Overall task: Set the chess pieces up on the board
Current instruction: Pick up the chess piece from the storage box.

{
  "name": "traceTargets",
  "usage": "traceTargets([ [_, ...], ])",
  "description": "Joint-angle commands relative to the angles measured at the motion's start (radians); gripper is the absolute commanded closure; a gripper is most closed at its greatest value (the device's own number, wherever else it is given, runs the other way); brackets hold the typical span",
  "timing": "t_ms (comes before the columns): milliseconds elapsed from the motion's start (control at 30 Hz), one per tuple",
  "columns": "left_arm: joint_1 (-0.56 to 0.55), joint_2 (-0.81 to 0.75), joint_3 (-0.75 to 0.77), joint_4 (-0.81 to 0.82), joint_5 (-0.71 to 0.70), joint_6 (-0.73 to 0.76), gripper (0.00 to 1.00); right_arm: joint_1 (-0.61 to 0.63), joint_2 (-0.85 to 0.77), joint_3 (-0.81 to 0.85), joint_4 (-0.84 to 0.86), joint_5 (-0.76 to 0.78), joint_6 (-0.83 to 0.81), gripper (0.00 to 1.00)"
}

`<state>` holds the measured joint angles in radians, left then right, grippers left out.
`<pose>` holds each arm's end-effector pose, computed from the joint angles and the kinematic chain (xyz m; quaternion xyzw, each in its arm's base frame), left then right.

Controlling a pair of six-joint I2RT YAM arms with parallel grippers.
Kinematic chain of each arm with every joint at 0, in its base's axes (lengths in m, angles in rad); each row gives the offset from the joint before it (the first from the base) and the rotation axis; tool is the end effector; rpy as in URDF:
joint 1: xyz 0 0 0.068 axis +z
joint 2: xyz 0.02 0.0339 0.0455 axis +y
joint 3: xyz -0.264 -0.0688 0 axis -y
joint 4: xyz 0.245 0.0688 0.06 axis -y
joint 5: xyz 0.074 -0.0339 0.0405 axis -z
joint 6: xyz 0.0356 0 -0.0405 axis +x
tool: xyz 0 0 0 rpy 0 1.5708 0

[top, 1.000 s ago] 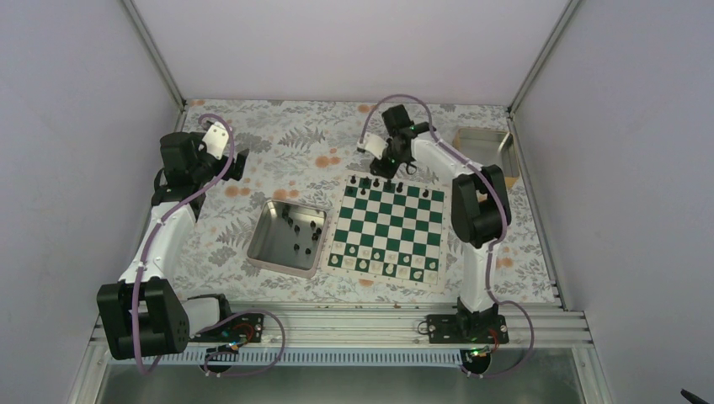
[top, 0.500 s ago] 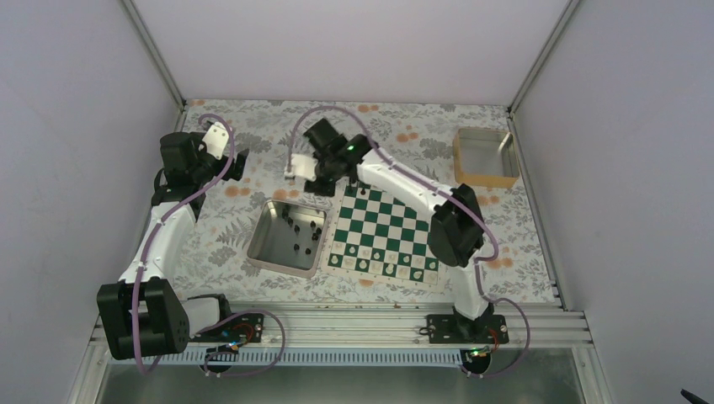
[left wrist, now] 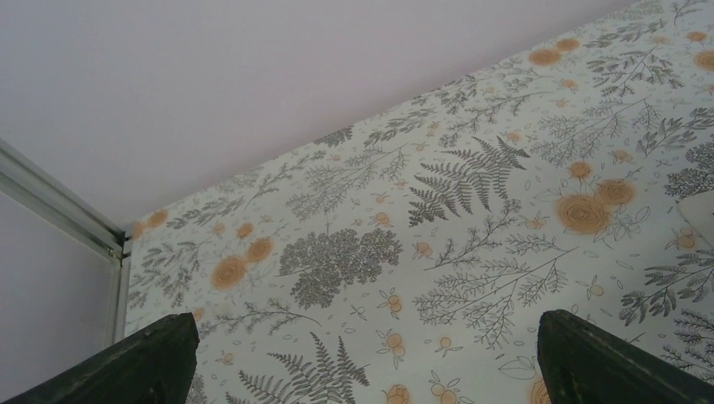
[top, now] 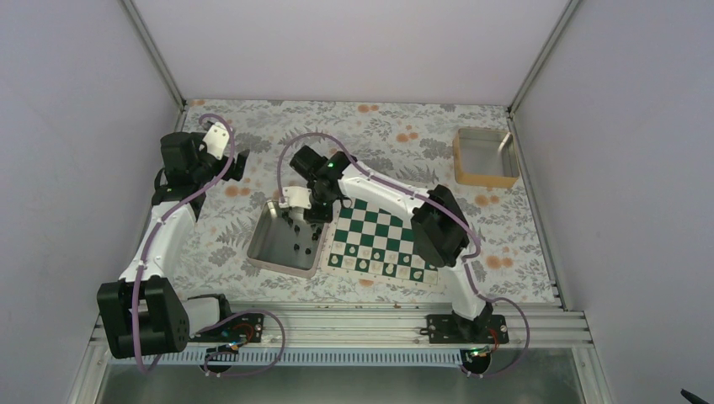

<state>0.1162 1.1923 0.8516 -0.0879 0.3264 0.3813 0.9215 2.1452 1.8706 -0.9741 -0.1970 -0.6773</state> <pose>0.2709 0.0201 0.2887 0.1968 0.8112 -0.0012 0.5506 0.2665 0.3626 0.2231 -0.7152 0.6735 0.1158 0.1466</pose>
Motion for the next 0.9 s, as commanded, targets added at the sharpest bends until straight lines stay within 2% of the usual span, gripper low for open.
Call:
traceTargets([
  [0,0.003,0.010,0.007,0.004,0.022,0.007,0.00,0.006,-0.013,-0.020,-0.078,-0.020,0.019,0.69],
  [267,0.003,0.003,0.005,0.001,0.017,0.007,0.00,0.044,0.000,-0.063,-0.086,-0.032,0.014,0.68],
  [367,0.003,0.000,0.006,-0.002,0.021,0.007,0.00,0.051,0.016,-0.062,-0.082,-0.025,0.015,0.65],
  [867,0.003,-0.017,-0.007,0.002,0.046,0.016,0.00,0.060,0.095,0.001,-0.087,0.030,-0.005,0.65],
])
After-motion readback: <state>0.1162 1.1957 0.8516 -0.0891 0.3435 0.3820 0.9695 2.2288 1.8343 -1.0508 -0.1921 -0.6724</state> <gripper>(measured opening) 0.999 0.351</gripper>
